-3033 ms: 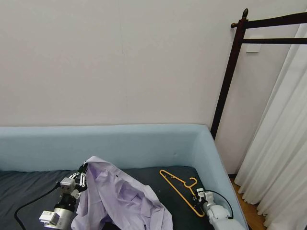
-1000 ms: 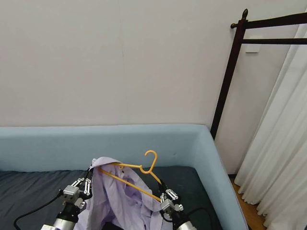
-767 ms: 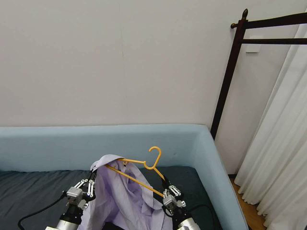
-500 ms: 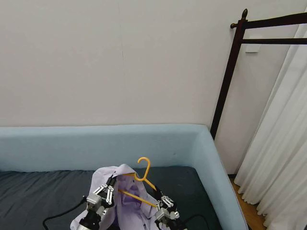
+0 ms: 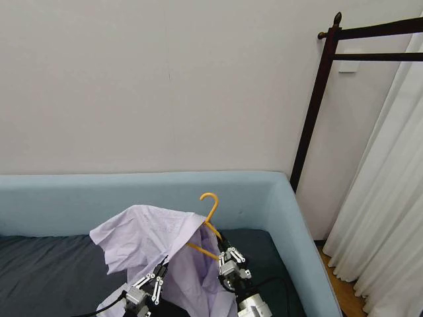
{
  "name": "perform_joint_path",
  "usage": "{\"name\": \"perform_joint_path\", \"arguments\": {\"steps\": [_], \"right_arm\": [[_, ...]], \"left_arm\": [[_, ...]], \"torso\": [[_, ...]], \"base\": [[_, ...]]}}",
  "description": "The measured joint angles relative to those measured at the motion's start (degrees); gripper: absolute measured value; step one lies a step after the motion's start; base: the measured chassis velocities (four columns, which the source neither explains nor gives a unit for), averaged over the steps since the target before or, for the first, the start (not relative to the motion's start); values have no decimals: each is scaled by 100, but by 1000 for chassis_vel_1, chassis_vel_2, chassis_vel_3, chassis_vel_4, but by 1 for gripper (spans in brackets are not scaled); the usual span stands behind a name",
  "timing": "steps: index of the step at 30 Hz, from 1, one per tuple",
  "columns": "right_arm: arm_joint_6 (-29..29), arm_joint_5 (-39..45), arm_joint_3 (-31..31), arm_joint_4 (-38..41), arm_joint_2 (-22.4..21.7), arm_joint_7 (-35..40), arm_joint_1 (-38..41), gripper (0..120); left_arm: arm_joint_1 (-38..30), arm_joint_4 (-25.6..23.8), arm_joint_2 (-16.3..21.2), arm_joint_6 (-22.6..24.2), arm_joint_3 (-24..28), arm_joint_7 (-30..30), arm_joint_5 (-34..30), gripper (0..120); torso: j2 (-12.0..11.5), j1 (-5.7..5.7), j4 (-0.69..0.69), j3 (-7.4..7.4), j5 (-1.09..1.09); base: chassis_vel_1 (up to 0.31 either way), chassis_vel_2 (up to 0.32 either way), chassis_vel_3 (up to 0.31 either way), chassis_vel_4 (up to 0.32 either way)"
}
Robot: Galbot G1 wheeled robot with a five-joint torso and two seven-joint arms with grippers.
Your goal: Pick up the clothes from the sofa and hang them on the clothes hanger.
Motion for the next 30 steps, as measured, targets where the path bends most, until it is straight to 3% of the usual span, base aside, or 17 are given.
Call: {"name": "perform_joint_path", "arguments": {"steps": [5, 9, 14, 18, 19, 23, 24, 29, 30], "right_arm": [[29, -87, 45, 126, -38, -63, 10, 4], [135, -140, 123, 230, -126, -198, 155, 4], [262, -239, 250, 298, -229, -318, 283, 4], [547, -672, 446, 308, -292, -371, 250, 4], [547, -672, 446, 308, -292, -371, 250, 4], [907, -1046, 476, 27, -175, -350, 106, 4], [907, -1046, 476, 27, -175, -350, 106, 4], [1366, -1611, 551, -220, 19, -362, 66, 4], [1366, -1611, 551, -220, 19, -362, 66, 4]], "left_arm": [[-35, 0, -14, -189, 53, -22, -17, 10], [-39, -46, 7, -490, 83, 182, 4, 30], [8, -105, 160, -584, -10, 373, 0, 43], [242, -448, 772, -672, -319, 597, -627, 63], [242, -448, 772, -672, -319, 597, -627, 63], [341, -864, 1854, -406, -540, 651, -1416, 80], [341, -864, 1854, -406, -540, 651, -1416, 80], [-124, -762, 3076, 120, -660, 889, -2361, 99], [-124, -762, 3076, 120, -660, 889, -2361, 99]], "torso": [[0, 0, -1, 0, 0], [0, 0, 0, 0, 0], [0, 0, 0, 0, -1], [0, 0, 1, 0, -2], [0, 0, 1, 0, -2], [0, -1, 1, 0, 0], [0, -1, 1, 0, 0], [0, -1, 0, 0, -2], [0, -1, 0, 0, -2]], "base": [[0, 0, 0, 0], [0, 0, 0, 0], [0, 0, 0, 0], [0, 0, 0, 0], [0, 0, 0, 0], [0, 0, 0, 0], [0, 0, 0, 0], [0, 0, 0, 0], [0, 0, 0, 0]]}}
